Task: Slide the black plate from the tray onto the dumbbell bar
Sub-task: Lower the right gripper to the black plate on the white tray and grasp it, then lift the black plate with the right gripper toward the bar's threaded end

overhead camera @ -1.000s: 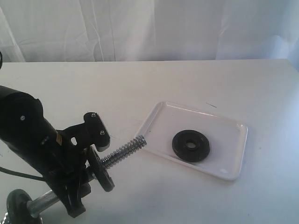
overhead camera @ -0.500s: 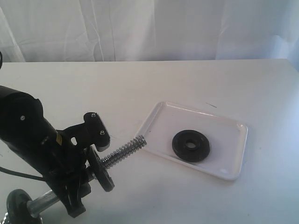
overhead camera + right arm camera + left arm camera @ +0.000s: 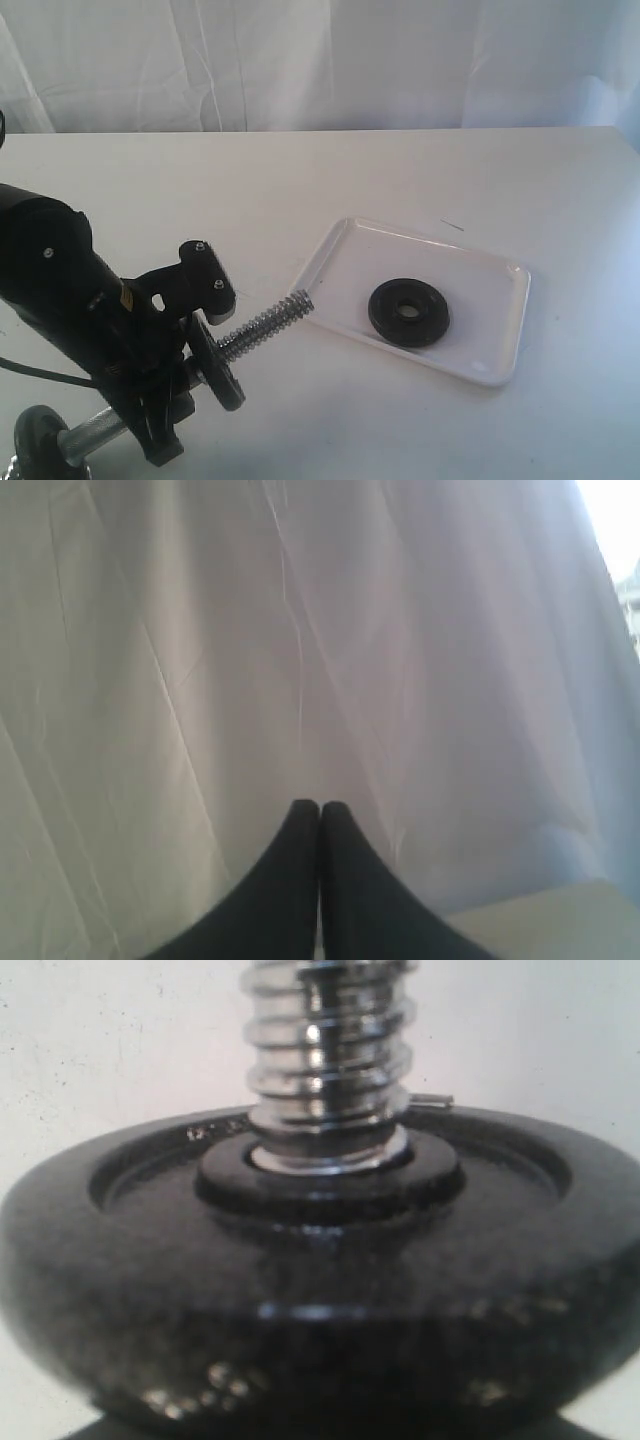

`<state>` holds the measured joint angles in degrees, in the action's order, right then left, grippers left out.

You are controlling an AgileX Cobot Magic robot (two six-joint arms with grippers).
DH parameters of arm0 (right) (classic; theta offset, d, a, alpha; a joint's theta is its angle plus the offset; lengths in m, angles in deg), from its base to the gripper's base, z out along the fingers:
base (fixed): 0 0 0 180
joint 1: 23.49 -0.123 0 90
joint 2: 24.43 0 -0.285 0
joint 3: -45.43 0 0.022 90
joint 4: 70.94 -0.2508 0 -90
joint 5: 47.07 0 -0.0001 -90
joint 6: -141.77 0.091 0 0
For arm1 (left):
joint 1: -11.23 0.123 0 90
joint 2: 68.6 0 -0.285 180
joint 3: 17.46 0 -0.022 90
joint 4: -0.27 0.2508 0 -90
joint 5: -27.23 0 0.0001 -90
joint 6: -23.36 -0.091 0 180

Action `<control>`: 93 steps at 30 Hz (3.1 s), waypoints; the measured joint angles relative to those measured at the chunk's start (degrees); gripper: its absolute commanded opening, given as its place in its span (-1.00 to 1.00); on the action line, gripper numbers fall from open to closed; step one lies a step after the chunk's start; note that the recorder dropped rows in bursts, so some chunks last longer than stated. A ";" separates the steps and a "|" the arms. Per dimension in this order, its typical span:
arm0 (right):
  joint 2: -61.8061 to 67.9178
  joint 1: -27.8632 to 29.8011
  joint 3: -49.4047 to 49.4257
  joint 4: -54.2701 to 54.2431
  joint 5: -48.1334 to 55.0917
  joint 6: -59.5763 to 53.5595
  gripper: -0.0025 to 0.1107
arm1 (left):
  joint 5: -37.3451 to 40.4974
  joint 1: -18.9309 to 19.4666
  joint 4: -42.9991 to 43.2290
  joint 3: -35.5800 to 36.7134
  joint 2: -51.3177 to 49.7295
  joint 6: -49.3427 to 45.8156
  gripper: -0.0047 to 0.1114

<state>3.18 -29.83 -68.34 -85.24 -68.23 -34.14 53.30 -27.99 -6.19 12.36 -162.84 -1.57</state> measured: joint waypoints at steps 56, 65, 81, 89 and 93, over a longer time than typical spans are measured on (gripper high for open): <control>86.72 -21.06 -62.67 14.31 66.82 -7.69 0.90 | -0.10 0.00 -0.11 0.00 0.00 0.00 -0.92; 92.13 -21.06 -64.55 14.95 69.04 -7.21 0.90 | -0.10 0.00 -0.11 0.00 0.00 0.00 -0.92; 96.49 -18.99 -65.05 14.96 69.64 -5.49 0.90 | -0.10 0.00 -0.11 0.00 0.00 0.00 -0.92; 98.19 -18.66 -65.90 13.71 70.42 -5.76 0.90 | -0.10 0.00 -0.11 0.00 0.00 0.00 -0.92; 98.98 -18.41 -66.50 13.37 71.87 -6.09 0.80 | -0.10 0.00 -0.11 0.00 0.00 0.00 -0.92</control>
<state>102.15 -48.24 -134.83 -71.88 3.63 -40.23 53.20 -27.99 -6.30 12.36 -162.84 -1.57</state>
